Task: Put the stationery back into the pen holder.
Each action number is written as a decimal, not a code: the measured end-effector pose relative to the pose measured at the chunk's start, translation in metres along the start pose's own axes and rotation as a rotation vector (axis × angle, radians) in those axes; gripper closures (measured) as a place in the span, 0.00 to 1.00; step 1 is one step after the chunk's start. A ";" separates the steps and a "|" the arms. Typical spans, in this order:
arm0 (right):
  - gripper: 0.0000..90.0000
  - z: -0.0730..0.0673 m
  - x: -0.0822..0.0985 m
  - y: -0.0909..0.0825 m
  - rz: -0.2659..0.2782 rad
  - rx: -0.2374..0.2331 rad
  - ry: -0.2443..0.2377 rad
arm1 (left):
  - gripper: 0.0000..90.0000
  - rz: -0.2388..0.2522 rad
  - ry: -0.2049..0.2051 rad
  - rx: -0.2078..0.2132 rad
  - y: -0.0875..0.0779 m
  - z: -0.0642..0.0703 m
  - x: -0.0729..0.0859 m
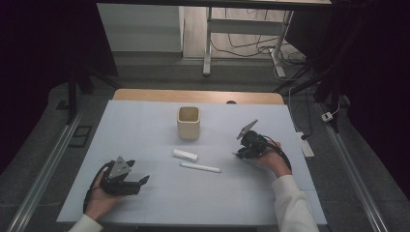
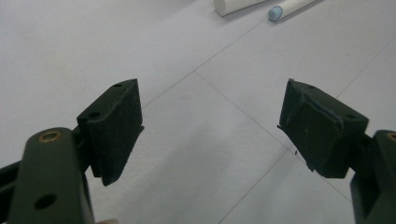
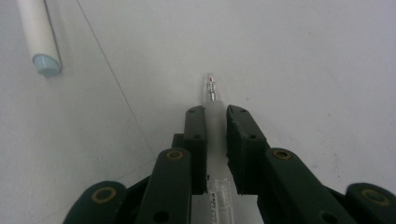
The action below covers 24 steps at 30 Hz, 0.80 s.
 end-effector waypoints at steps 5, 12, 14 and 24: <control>0.88 -0.002 -0.001 0.000 -0.015 0.018 -0.033 | 0.24 0.001 -0.003 0.000 0.000 0.000 0.000; 0.89 -0.004 -0.001 -0.001 -0.016 0.050 -0.067 | 0.24 0.001 -0.005 0.003 0.000 0.000 0.001; 0.89 -0.004 -0.001 -0.003 -0.009 0.062 -0.064 | 0.24 0.001 -0.005 0.003 0.000 0.000 0.001; 0.89 -0.005 -0.005 -0.026 0.101 0.091 -0.036 | 0.24 0.003 -0.005 0.002 0.000 0.000 0.000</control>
Point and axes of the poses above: each handheld gripper's, and its own axes: y roughly forward along the jaws, x roughly out of its underside, z roughly to its right, the point moved 5 cm from there along y, roughly forward along the jaws, and after that the axes turned 8 degrees about -x, right-handed, at the moved point
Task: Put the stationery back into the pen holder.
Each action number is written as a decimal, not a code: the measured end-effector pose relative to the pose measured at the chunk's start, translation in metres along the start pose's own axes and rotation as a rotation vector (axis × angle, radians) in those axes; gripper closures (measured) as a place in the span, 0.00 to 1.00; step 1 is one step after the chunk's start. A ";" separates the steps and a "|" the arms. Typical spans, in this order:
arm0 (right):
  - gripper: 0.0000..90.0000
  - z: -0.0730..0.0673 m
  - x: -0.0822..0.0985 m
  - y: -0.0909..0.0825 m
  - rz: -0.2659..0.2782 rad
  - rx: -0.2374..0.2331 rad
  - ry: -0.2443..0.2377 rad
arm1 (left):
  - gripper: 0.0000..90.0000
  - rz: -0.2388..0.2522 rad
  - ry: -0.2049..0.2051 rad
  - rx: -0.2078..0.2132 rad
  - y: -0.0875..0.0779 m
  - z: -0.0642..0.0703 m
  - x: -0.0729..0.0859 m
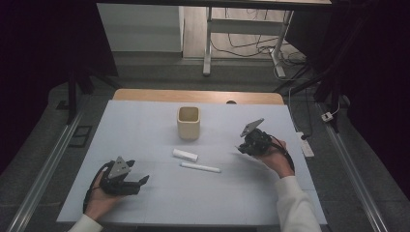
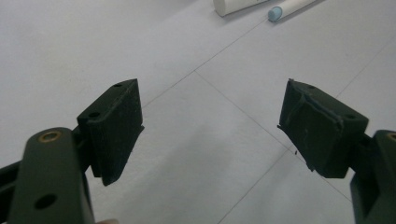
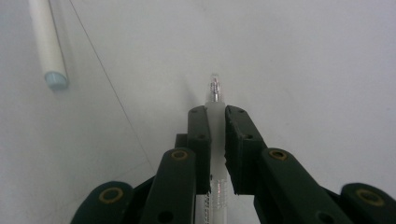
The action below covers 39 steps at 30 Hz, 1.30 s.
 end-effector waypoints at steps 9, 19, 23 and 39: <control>0.89 -0.002 -0.007 -0.017 0.093 0.019 0.016 | 0.24 -0.001 0.005 0.000 0.000 0.001 0.000; 0.89 -0.005 -0.015 -0.027 0.209 -0.005 0.046 | 0.24 0.000 0.003 -0.004 0.000 0.001 0.000; 0.89 -0.006 -0.017 -0.030 0.239 0.000 0.051 | 0.24 0.000 0.005 -0.003 0.000 0.001 0.000; 0.89 -0.011 -0.032 -0.053 0.441 0.055 0.074 | 0.23 -0.001 0.008 -0.007 0.000 0.002 0.000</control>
Point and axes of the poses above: each handheld gripper's, and its own axes: y roughly forward along the jaws, x roughly out of its underside, z roughly to its right, the point moved 5 cm from there along y, roughly forward along the jaws, and after that the axes turned 8 degrees about -x, right-handed, at the moved point
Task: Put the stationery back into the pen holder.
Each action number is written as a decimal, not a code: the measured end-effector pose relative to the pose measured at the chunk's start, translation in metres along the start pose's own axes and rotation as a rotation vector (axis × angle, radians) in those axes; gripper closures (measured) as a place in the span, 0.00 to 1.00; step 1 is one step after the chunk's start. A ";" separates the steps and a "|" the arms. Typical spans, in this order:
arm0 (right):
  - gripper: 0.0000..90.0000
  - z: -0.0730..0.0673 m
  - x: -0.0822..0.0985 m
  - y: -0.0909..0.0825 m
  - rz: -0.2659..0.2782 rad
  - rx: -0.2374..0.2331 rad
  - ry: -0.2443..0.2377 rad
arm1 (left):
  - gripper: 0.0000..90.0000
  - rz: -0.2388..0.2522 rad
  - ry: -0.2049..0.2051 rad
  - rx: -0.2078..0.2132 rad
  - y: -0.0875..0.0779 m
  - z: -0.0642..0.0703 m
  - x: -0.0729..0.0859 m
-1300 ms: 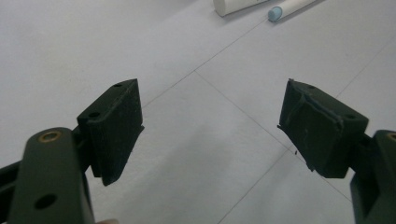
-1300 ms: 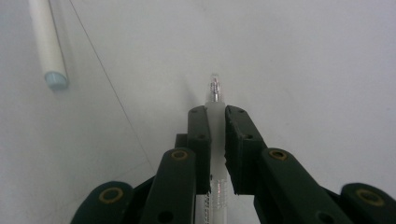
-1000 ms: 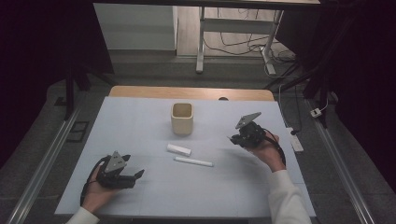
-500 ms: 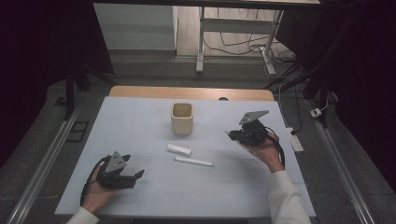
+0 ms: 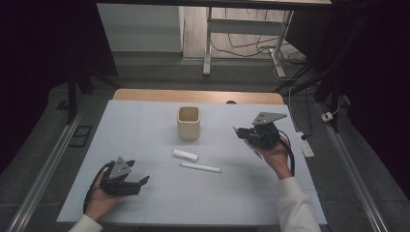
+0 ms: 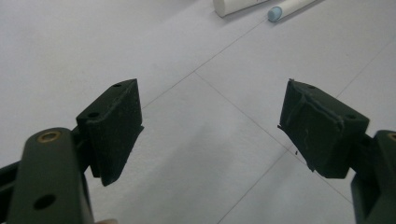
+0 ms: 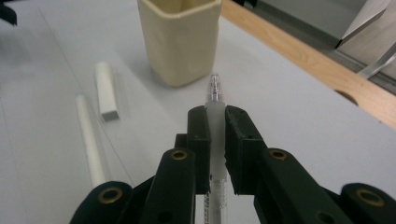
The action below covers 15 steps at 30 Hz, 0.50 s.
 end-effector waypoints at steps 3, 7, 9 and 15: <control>0.89 -0.002 -0.005 -0.003 0.046 0.008 0.002 | 0.23 0.000 0.002 0.001 0.000 0.000 0.000; 0.89 -0.005 -0.012 -0.008 0.095 0.024 0.007 | 0.24 0.001 0.003 0.000 0.000 0.001 0.000; 0.89 -0.007 -0.015 -0.010 0.116 0.034 0.005 | 0.24 0.004 0.003 0.000 0.000 0.001 0.000; 0.89 -0.015 -0.024 -0.013 0.189 0.045 0.006 | 0.24 0.007 0.006 0.002 0.000 0.002 -0.001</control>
Point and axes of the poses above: each handheld gripper's, and its own axes: y roughly forward along the jaws, x roughly out of its underside, z roughly to its right, the point moved 5 cm from there along y, roughly forward along the jaws, and after that the axes turned 8 degrees about -x, right-handed, at the moved point
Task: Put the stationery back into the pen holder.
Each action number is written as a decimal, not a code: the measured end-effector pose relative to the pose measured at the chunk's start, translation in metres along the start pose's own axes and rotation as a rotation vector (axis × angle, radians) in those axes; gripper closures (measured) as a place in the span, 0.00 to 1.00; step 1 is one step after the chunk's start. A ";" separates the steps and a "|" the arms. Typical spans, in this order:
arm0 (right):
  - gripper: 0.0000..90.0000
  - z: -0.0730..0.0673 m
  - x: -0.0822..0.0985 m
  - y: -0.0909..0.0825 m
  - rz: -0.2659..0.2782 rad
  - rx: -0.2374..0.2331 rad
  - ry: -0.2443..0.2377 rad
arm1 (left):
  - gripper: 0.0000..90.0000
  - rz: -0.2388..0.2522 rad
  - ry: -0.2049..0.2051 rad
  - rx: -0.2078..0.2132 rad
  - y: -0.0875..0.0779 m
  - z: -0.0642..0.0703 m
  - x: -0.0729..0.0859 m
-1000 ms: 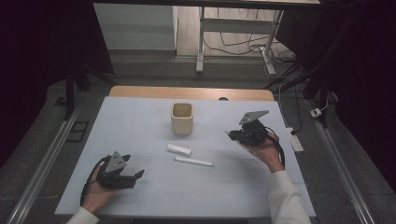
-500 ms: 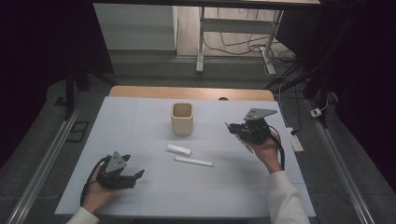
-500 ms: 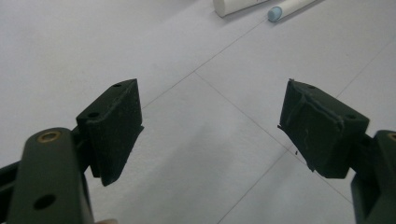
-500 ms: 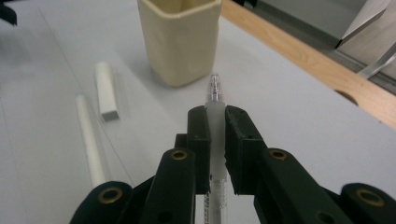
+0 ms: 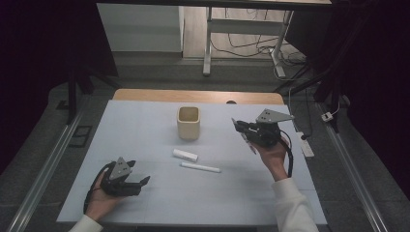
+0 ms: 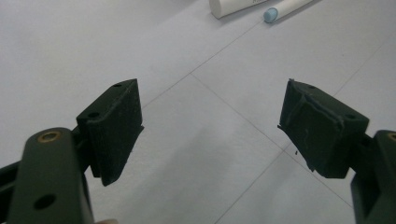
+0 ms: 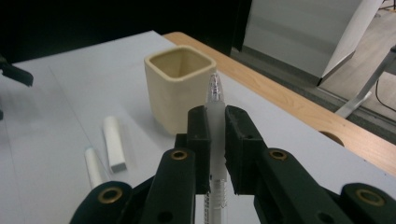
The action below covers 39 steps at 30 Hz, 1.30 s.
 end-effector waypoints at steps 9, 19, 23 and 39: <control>0.89 -0.007 -0.008 0.000 0.088 -0.011 0.026 | 0.24 -0.003 -0.002 0.002 0.001 0.000 0.000; 0.89 -0.016 -0.014 0.006 0.149 -0.057 0.024 | 0.24 -0.004 -0.004 0.003 0.001 0.000 0.000; 0.89 -0.018 -0.015 0.007 0.156 -0.069 0.025 | 0.23 -0.003 -0.003 0.009 0.000 0.001 -0.001; 0.89 -0.017 -0.031 0.013 0.212 -0.038 0.058 | 0.23 0.001 -0.009 0.016 0.000 0.004 -0.002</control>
Point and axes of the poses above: each handheld gripper's, and its own axes: y roughly forward along the jaws, x roughly out of its underside, z roughly to its right, the point moved 5 cm from there along y, roughly forward along the jaws, and after that the axes turned 8 degrees about -x, right-handed, at the moved point
